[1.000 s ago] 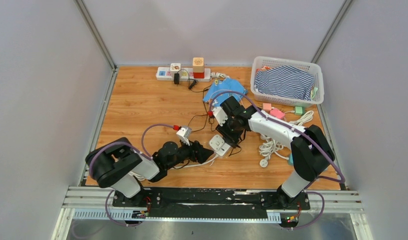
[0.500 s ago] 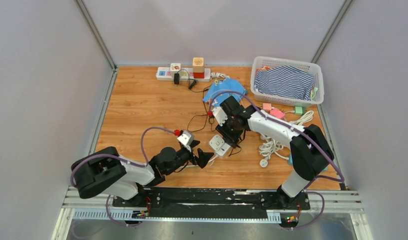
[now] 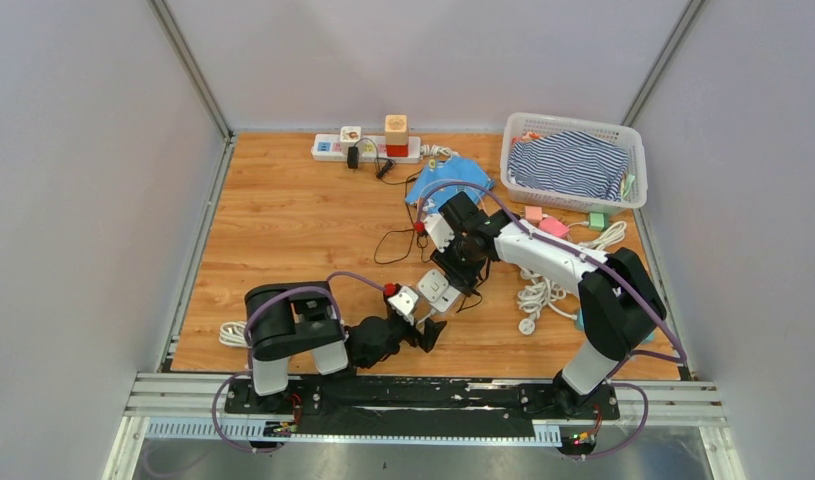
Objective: Pull the plug off the socket
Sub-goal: Remove the plug from the socket.
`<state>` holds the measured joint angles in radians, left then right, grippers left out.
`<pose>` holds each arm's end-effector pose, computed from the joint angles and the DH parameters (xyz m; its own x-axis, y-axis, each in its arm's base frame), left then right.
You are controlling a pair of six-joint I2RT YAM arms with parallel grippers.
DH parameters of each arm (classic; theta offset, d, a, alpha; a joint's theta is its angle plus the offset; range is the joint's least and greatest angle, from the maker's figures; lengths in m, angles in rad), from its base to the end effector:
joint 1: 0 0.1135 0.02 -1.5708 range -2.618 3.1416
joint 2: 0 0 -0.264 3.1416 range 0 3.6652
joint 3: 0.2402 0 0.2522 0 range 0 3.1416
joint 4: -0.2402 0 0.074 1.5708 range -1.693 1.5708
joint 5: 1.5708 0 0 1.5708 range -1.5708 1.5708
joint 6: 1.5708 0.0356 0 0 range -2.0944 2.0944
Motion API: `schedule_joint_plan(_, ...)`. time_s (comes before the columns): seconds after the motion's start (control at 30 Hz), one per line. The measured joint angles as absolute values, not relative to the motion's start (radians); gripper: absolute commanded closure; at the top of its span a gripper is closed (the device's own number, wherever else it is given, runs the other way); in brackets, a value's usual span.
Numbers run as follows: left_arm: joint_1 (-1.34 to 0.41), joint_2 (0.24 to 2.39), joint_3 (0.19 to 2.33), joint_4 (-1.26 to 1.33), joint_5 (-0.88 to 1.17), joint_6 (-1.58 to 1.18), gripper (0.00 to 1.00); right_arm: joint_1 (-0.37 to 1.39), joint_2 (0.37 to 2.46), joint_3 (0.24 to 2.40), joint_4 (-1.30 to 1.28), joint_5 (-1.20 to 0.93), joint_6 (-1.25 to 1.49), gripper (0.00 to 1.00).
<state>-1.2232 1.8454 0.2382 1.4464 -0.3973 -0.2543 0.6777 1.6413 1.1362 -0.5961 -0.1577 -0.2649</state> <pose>0.0975 -0.2286 0.1035 -0.2382 -0.0237 -0.9709 0.6994 0.6894 -0.1884 0.2547 0.2121 0.2135 -0.4939 -0.7294 -0.4734 -0.8329 0.5531 0.0167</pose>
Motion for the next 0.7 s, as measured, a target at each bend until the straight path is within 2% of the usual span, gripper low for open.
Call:
schedule_joint_plan(0.1,-1.225,1.890,0.264,1.471,-0.453,-0.234,0.15,0.678,1.642,1.136,-0.596,-0.158,-0.265,1.00)
schedule_joint_plan(0.5,-1.229,1.986,0.336,1.481,-0.521,-0.189,0.17,0.678,1.648,1.141,-0.600,-0.162,-0.265,1.00)
schedule_joint_plan(0.63,-1.234,2.014,0.367,1.489,-0.521,-0.165,0.27,0.678,1.649,1.142,-0.601,-0.164,-0.265,1.00)
schedule_joint_plan(0.7,-1.235,2.030,0.382,1.488,-0.521,-0.157,0.37,0.678,1.649,1.142,-0.601,-0.164,-0.265,1.00)
